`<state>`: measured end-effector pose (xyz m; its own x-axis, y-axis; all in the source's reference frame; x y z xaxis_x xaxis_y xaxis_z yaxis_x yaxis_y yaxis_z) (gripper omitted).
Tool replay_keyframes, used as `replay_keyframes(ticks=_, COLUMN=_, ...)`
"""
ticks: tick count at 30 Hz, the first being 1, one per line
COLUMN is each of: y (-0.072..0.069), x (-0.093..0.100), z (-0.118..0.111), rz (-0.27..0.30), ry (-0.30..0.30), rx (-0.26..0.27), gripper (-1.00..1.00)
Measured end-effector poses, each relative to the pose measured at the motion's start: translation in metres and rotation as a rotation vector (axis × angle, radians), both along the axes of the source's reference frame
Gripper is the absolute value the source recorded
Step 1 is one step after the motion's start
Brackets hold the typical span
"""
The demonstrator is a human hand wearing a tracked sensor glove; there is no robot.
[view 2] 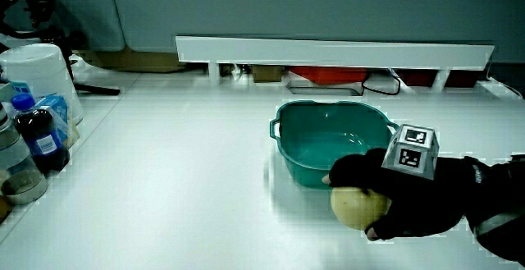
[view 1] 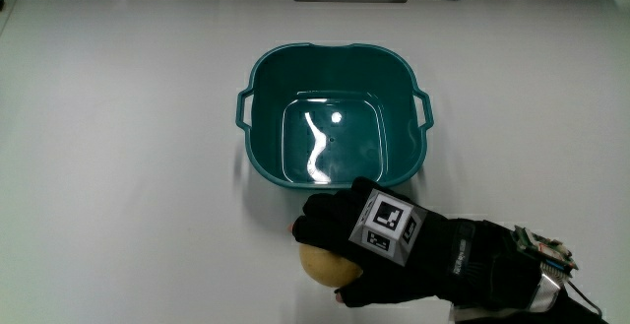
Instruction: Place pear on desk
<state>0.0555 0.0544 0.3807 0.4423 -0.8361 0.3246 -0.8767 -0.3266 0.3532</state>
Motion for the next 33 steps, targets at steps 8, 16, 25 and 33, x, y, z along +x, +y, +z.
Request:
replay_keyframes(ticks=8, y=0.013, x=-0.007, z=0.020, rz=-0.016, ry=0.032, rx=0.002, gripper=0.00)
replay_keyframes(ticks=16, y=0.024, x=-0.012, z=0.044, rz=-0.028, ry=0.055, rx=-0.023, gripper=0.00)
replay_keyframes(ticks=25, y=0.027, x=-0.014, z=0.057, rz=-0.017, ry=0.054, rx=-0.005, gripper=0.00)
replay_keyframes(ticks=33, y=0.026, x=-0.016, z=0.064, rz=-0.025, ry=0.087, rx=-0.062, gripper=0.00)
